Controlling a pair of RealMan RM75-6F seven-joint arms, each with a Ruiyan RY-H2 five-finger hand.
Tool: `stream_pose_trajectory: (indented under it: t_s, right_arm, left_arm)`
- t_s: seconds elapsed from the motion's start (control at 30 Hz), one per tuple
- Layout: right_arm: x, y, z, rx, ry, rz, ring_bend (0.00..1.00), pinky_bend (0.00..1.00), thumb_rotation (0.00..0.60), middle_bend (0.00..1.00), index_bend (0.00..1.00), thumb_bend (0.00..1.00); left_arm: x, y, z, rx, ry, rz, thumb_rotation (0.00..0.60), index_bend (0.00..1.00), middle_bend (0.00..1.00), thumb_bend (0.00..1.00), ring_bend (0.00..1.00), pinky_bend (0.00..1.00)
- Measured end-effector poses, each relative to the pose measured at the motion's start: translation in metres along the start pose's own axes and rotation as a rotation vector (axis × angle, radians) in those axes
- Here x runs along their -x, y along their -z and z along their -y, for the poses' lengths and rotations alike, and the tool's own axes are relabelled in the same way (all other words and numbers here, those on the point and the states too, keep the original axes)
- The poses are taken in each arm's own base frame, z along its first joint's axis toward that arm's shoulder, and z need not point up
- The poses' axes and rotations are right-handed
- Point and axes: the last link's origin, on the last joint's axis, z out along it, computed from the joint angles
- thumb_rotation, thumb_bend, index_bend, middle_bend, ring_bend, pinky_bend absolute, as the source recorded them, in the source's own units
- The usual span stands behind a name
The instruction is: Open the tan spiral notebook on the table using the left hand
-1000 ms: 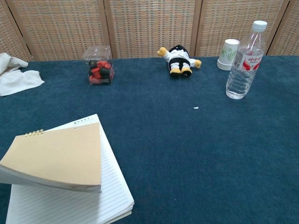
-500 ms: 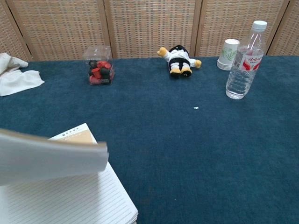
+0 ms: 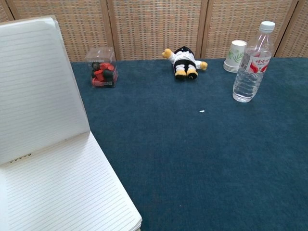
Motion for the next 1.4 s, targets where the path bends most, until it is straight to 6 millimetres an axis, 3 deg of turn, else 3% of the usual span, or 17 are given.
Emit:
stream_pose_trajectory:
  t_s: [0.4, 0.5, 0.57, 0.6, 0.7, 0.73, 0.8, 1.0, 1.3, 1.4]
  right_arm:
    - [0.001, -0.001, -0.001, 0.007, 0.003, 0.007, 0.00, 0.00, 0.600, 0.00, 0.00, 0.00]
    - [0.002, -0.001, -0.001, 0.008, 0.004, 0.011, 0.00, 0.00, 0.600, 0.00, 0.00, 0.00]
    - [0.003, -0.001, -0.001, 0.006, 0.005, 0.013, 0.00, 0.00, 0.600, 0.00, 0.00, 0.00]
    - [0.003, -0.001, -0.001, 0.005, 0.005, 0.015, 0.00, 0.00, 0.600, 0.00, 0.00, 0.00]
    - [0.004, -0.001, 0.000, 0.003, 0.007, 0.017, 0.00, 0.00, 0.600, 0.00, 0.00, 0.00]
    - [0.004, -0.001, 0.000, 0.003, 0.007, 0.018, 0.00, 0.00, 0.600, 0.00, 0.00, 0.00]
    - [0.004, -0.001, 0.000, 0.004, 0.007, 0.021, 0.00, 0.00, 0.600, 0.00, 0.00, 0.00]
    - [0.004, -0.001, 0.000, 0.003, 0.007, 0.023, 0.00, 0.00, 0.600, 0.00, 0.00, 0.00]
    - [0.002, 0.000, 0.001, 0.000, 0.003, 0.017, 0.00, 0.00, 0.600, 0.00, 0.00, 0.00]
    - [0.001, 0.000, 0.001, 0.001, 0.001, 0.011, 0.00, 0.00, 0.600, 0.00, 0.00, 0.00]
  left_arm:
    - [-0.022, -0.045, 0.013, -0.157, 0.088, -0.228, 0.600, 0.89, 0.61, 0.73, 0.46, 0.51]
    - [-0.027, -0.050, 0.018, -0.197, 0.091, -0.280, 0.600, 0.85, 0.57, 0.73, 0.46, 0.50]
    - [-0.030, -0.053, 0.023, -0.229, 0.088, -0.325, 0.600, 0.74, 0.47, 0.70, 0.42, 0.46]
    - [-0.032, -0.055, 0.025, -0.243, 0.088, -0.344, 0.600, 0.62, 0.37, 0.66, 0.36, 0.39]
    - [-0.035, -0.061, 0.031, -0.272, 0.091, -0.395, 0.600, 0.21, 0.06, 0.51, 0.09, 0.09]
    - [-0.035, -0.063, 0.033, -0.272, 0.095, -0.407, 0.600, 0.10, 0.01, 0.45, 0.03, 0.02]
    - [-0.035, -0.064, 0.035, -0.266, 0.098, -0.418, 0.600, 0.00, 0.00, 0.38, 0.00, 0.00]
    - [-0.043, -0.060, 0.030, -0.182, 0.096, -0.522, 0.600, 0.00, 0.00, 0.21, 0.00, 0.00]
    - [-0.050, -0.039, 0.012, -0.041, 0.092, -0.558, 0.600, 0.00, 0.00, 0.18, 0.00, 0.00]
    - [-0.050, -0.028, 0.003, 0.002, 0.055, -0.531, 0.600, 0.00, 0.00, 0.10, 0.00, 0.00]
